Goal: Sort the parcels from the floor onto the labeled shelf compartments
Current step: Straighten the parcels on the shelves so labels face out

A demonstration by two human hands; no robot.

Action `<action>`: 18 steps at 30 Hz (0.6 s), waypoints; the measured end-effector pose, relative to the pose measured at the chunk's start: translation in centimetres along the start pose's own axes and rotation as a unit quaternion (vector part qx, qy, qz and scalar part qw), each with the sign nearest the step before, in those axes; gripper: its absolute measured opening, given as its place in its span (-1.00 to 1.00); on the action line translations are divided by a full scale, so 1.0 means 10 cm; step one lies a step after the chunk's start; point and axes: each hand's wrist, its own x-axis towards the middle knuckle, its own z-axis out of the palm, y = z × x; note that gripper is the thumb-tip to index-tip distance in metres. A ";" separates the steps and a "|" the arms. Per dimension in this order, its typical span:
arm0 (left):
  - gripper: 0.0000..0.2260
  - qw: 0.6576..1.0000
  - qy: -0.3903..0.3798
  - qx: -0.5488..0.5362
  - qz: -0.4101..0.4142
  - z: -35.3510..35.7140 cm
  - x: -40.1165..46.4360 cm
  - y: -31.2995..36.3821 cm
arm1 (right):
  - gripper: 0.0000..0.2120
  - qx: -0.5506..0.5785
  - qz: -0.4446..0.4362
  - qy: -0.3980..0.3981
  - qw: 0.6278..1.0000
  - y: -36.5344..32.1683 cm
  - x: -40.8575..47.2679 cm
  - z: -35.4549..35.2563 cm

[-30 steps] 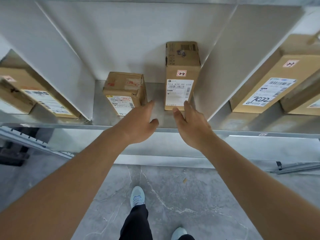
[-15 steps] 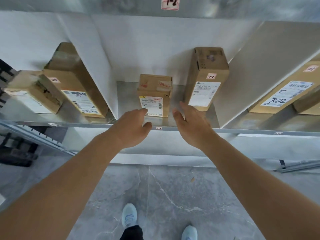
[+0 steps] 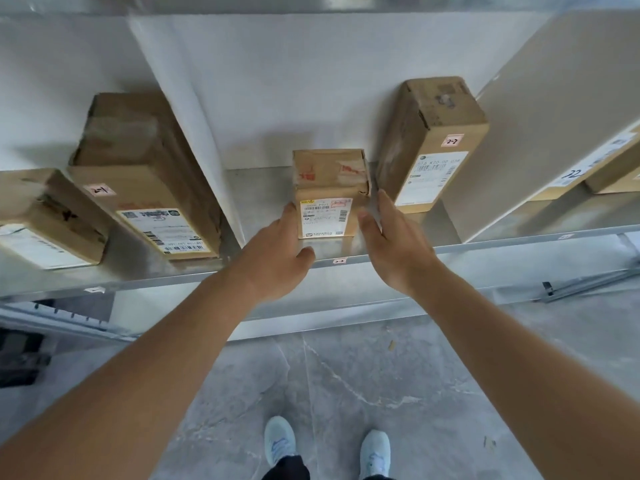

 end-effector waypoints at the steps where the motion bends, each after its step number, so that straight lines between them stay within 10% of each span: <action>1: -0.43 1.000 0.005 -0.013 0.009 0.03 0.02 -0.02 | -0.35 0.006 0.004 -0.001 1.000 0.02 0.02 0.04; 18: -0.35 0.990 0.067 -0.117 0.030 0.35 0.38 -0.18 | -0.54 0.155 -0.076 0.042 0.984 0.28 0.28 0.33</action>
